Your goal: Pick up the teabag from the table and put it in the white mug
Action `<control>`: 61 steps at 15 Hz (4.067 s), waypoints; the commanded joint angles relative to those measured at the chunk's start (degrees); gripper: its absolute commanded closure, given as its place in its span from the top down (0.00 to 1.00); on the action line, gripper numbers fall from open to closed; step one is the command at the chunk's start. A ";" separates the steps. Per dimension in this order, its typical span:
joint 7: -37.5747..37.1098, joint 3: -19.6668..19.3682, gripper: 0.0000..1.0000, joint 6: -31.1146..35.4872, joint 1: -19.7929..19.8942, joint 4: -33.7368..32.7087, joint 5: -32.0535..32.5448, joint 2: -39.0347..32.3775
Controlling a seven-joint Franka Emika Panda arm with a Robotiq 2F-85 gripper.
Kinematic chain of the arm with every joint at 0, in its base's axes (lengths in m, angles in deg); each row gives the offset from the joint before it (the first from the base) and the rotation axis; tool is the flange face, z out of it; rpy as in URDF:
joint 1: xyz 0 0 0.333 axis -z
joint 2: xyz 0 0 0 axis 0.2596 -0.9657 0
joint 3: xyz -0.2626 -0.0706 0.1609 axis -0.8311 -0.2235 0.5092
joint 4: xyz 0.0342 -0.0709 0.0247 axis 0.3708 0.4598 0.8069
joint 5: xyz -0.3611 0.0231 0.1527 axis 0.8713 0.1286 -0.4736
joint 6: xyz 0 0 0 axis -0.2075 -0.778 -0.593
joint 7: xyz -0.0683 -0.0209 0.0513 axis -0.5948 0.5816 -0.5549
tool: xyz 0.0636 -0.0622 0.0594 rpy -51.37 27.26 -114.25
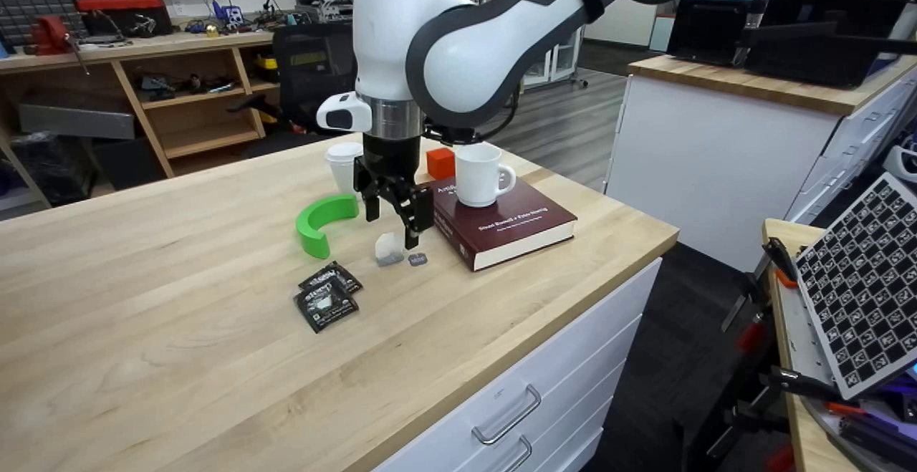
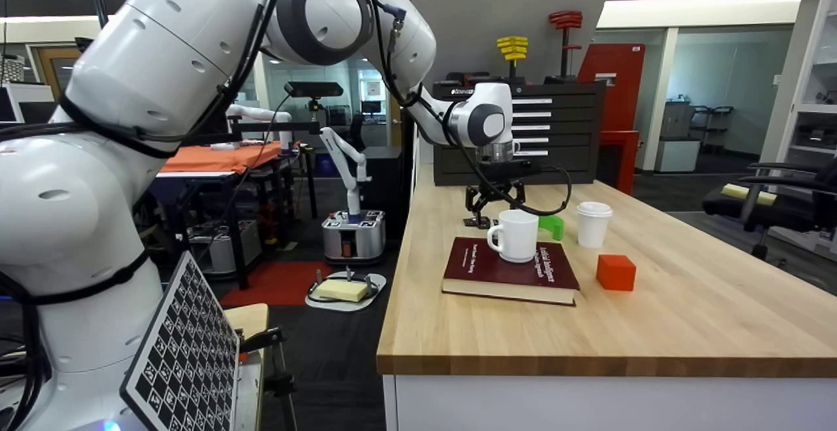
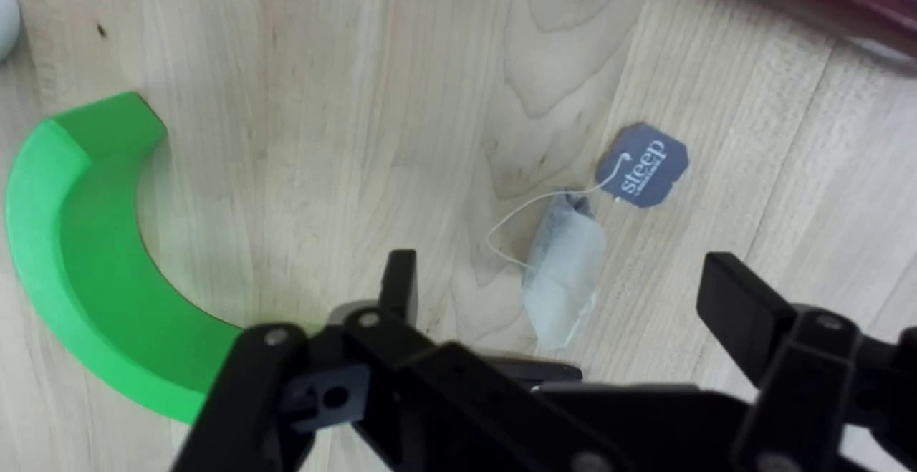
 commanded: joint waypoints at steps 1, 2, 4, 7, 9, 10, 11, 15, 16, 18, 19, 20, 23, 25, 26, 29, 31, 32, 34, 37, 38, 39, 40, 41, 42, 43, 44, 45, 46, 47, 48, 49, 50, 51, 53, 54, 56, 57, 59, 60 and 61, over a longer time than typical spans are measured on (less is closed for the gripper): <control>1.90 1.41 1.00 -0.72 0.10 -1.28 -1.18 -1.28; 1.71 1.55 1.00 -0.59 -0.10 -1.62 -1.18 -1.78; 1.49 1.84 1.00 -0.66 -0.09 -1.90 -1.22 -2.43; 1.14 1.66 1.00 -0.77 0.05 -2.56 -1.08 -3.28; 1.11 1.55 0.92 -0.85 0.10 -3.09 -0.99 -3.63; 1.10 1.55 0.74 -0.96 0.14 -3.39 -1.05 -3.78; 1.05 1.44 0.67 -0.96 0.17 -3.60 -1.01 -3.84; 0.90 1.02 0.39 -0.95 0.19 -4.17 -0.92 -3.92; 0.86 0.97 0.33 -1.02 0.17 -4.34 -0.93 -3.95; 0.79 0.85 0.20 -0.99 0.18 -4.41 -0.90 -3.99; 0.79 0.81 0.14 -0.97 0.19 -4.40 -0.88 -4.02; 0.75 0.79 0.07 -1.03 0.21 -4.42 -0.91 -4.02; 0.68 0.62 0.01 -0.97 0.22 -4.34 -0.81 -3.87; 0.20 0.53 0.00 -0.69 0.16 -3.85 -0.81 -3.02; 0.01 0.56 0.02 -0.64 0.14 -4.05 -0.89 -2.66; -0.85 0.30 0.02 -0.32 -0.10 -5.36 -0.71 -1.35; -1.23 0.04 0.02 -0.24 -0.16 -6.43 -0.51 -0.51; -1.59 -0.25 0.02 -0.22 -0.28 -6.96 -0.29 -0.09; -2.66 -1.16 0.01 0.47 -0.41 -7.48 0.40 0.93; -5.08 -2.82 0.02 1.17 -0.25 -8.39 0.74 2.37; -5.78 -3.32 0.02 1.25 0.01 -8.60 0.74 3.00; -6.58 -3.91 0.02 1.26 0.23 -8.64 0.80 3.70; -7.38 -4.42 0.02 0.94 0.39 -8.91 0.75 4.17; -7.80 -4.82 0.02 0.54 0.75 -8.67 0.58 5.06; -8.32 -5.21 0.03 -0.10 0.95 -8.71 0.43 5.59; -8.89 -5.49 0.02 -0.46 1.31 -8.44 0.06 6.27; -9.62 -5.61 0.03 -1.13 1.71 -8.11 -0.50 6.89; -10.11 -5.46 0.02 -1.75 2.32 -7.87 -1.03 7.24; -11.20 -5.93 0.03 -1.55 2.50 -7.19 -0.72 7.70; -12.31 -6.26 0.03 -1.44 2.89 -6.61 -0.60 8.03; -13.69 -6.60 0.03 -1.58 3.18 -6.35 -0.60 8.17; -14.92 -6.81 0.03 -1.59 3.50 -5.68 -0.61 8.43; -16.52 -7.34 0.03 -1.67 3.43 -5.56 -0.16 8.43; -17.96 -7.50 0.03 -1.82 3.69 -5.14 -0.20 8.52; -19.83 -7.52 0.03 -1.23 4.01 -4.36 -0.54 8.71; -20.68 -7.28 0.03 -0.94 4.07 -4.22 -0.87 8.85; -22.37 -6.95 0.04 -0.83 3.86 -3.37 -0.94 9.64; -22.98 -6.49 0.04 -1.19 3.79 -2.35 -1.24 10.67; -24.13 -5.72 0.03 -1.08 3.72 -0.48 -1.75 12.55; -24.80 -5.46 0.03 -1.03 3.74 0.52 -2.05 13.58; -25.97 -5.41 0.03 -1.09 3.60 1.74 -2.14 14.86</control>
